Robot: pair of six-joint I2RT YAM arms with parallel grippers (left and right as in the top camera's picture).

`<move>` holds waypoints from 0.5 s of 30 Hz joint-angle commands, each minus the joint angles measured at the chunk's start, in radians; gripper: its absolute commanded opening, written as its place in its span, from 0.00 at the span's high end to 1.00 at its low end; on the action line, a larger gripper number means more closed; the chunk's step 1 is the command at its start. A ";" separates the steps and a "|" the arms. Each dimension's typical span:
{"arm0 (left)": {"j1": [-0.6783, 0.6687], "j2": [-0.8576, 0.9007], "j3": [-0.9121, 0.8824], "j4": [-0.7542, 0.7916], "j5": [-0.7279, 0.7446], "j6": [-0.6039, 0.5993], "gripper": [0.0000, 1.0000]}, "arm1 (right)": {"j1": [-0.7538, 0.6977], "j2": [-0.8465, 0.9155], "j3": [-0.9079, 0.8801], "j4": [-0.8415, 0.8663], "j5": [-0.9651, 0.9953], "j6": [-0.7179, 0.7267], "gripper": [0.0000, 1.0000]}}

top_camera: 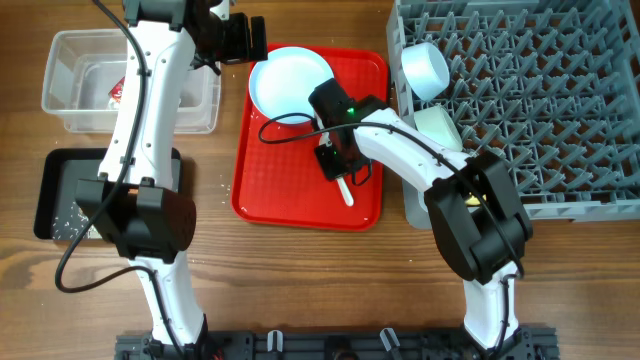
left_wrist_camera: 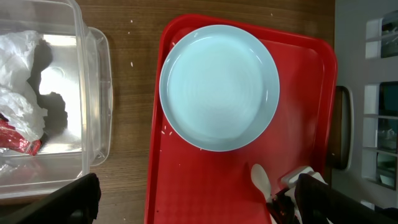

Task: Sort waste into correct bins and load items into the dishwasher rack
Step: 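Lift the spoon and carry it into the rack with the right gripper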

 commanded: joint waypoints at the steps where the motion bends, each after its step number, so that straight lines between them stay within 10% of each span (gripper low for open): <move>1: 0.000 0.013 -0.005 0.003 -0.006 -0.006 0.00 | 0.022 0.042 -0.052 0.015 -0.004 -0.003 0.96; 15: 0.000 0.013 -0.005 0.003 -0.006 -0.006 0.00 | 0.066 0.043 -0.208 0.160 0.029 -0.006 0.96</move>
